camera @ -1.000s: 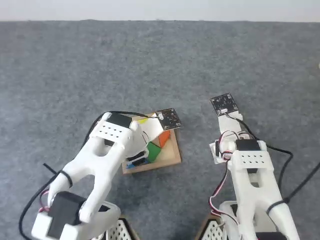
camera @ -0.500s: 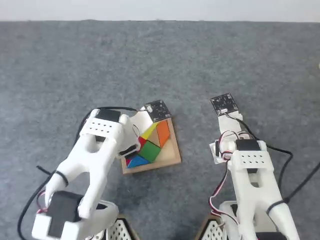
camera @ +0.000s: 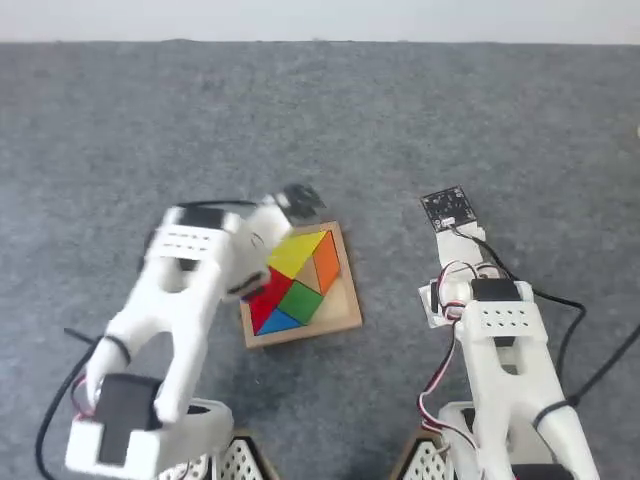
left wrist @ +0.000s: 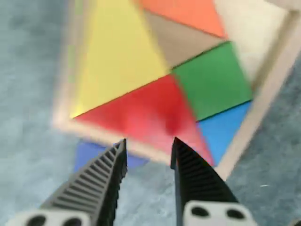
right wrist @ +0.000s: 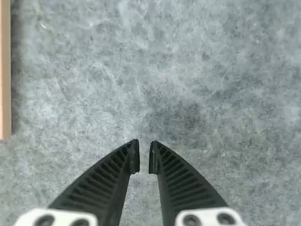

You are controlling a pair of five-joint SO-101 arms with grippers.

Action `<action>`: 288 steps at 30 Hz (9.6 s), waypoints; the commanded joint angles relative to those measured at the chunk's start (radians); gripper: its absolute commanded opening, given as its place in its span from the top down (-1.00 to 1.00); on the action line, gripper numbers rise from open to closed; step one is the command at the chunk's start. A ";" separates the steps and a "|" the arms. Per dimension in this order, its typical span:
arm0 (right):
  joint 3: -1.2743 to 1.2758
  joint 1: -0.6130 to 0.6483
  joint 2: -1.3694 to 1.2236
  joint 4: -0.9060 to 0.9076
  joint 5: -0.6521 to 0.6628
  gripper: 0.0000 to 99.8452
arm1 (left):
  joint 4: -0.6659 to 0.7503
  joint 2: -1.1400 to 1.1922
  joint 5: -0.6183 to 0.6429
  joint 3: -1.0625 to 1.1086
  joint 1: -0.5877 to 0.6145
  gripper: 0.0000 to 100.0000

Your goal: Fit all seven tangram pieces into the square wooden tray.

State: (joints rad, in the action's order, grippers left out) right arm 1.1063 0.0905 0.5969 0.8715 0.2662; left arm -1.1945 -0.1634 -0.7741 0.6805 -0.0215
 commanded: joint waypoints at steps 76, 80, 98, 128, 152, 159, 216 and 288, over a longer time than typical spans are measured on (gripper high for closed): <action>-0.006 -0.013 0.002 -0.016 0.034 0.89 | -0.213 0.692 -0.560 -0.748 0.161 0.42; -0.006 -0.013 0.002 -0.015 0.034 0.89 | -0.210 0.694 -0.506 -0.748 0.163 0.52; -0.006 -0.013 -0.001 -0.015 0.031 0.89 | -0.374 0.594 -0.230 -0.860 0.126 0.79; -0.009 -0.015 -0.001 -0.018 0.034 0.89 | -0.255 0.775 -0.285 -0.848 0.212 0.53; -0.008 -0.015 -0.001 -0.016 0.032 0.89 | -0.258 0.740 -0.075 -0.977 0.167 0.73; -0.008 -0.015 -0.001 -0.018 0.032 0.89 | -0.187 0.747 -0.097 -0.980 0.087 0.47; -0.011 -0.031 0.007 -0.013 0.037 0.89 | -0.433 0.947 -0.028 -1.583 0.272 0.60; 0.041 -0.051 0.024 -0.097 0.028 0.89 | -0.551 0.858 0.072 -1.461 0.614 0.42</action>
State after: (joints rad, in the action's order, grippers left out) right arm 1.1139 0.0522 0.5969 0.8516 0.2923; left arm -1.7238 0.7296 -0.7173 -0.8048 0.6045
